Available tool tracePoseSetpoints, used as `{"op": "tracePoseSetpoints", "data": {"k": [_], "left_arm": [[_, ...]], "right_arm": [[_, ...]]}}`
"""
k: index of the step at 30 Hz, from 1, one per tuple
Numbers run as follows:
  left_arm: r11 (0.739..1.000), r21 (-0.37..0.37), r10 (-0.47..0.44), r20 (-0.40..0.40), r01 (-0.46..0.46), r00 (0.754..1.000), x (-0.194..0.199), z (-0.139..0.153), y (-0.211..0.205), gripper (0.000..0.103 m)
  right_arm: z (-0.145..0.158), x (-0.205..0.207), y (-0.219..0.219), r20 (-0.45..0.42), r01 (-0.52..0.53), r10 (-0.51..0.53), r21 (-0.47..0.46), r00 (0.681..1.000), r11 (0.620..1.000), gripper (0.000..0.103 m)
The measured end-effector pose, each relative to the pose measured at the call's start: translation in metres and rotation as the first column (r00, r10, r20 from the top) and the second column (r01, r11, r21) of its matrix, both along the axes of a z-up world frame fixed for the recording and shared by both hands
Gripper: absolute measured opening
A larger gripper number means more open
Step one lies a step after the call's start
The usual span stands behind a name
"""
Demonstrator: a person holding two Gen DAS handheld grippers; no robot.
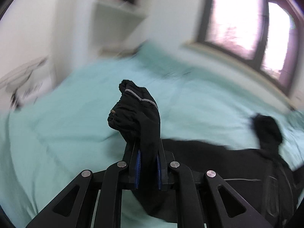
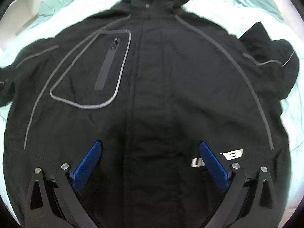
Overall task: Fold large clothes
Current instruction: 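Lift the sleeve and fold it across the jacket body with the left tool, then release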
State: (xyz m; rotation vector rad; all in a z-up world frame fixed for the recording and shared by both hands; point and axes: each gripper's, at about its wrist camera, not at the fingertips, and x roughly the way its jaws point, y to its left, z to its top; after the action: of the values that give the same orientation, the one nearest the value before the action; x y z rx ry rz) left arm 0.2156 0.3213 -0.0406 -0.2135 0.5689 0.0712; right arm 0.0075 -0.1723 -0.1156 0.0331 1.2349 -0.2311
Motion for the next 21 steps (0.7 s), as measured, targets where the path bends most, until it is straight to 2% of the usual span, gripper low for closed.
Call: {"op": "tracePoseSetpoints", "data": {"k": [3, 6, 10, 13, 17, 21], "left_arm": [[0.989, 0.021, -0.147, 0.068, 0.146, 0.987, -0.013, 0.032, -0.053, 0.013], [0.965, 0.044, -0.263, 0.089, 0.260, 0.961, -0.018, 0.048, -0.110, 0.013], [0.922, 0.057, -0.386, 0.074, 0.382, 0.920, -0.018, 0.051, -0.181, 0.013], [0.885, 0.033, -0.466, 0.064, 0.464, 0.883, -0.017, 0.049, -0.229, 0.013], [0.810, -0.008, -0.585, 0.046, 0.586, 0.810, -0.024, 0.045, -0.304, 0.013], [0.730, -0.045, -0.683, -0.029, 0.682, 0.730, -0.031, 0.014, -0.378, 0.013]], "right_arm": [[0.019, -0.004, 0.001, 0.042, -0.011, 0.012, -0.022, 0.999, 1.000, 0.103], [0.040, -0.013, 0.000, 0.088, -0.018, 0.021, -0.032, 0.996, 0.999, 0.103], [0.063, -0.024, -0.011, 0.132, -0.009, 0.014, -0.038, 0.991, 0.999, 0.103], [0.081, -0.030, -0.022, 0.162, 0.001, 0.005, -0.038, 0.987, 0.999, 0.103], [0.104, -0.043, -0.038, 0.209, 0.023, -0.010, -0.056, 0.978, 0.998, 0.103], [0.111, -0.045, -0.054, 0.223, 0.042, -0.028, -0.058, 0.974, 0.997, 0.103]]}}
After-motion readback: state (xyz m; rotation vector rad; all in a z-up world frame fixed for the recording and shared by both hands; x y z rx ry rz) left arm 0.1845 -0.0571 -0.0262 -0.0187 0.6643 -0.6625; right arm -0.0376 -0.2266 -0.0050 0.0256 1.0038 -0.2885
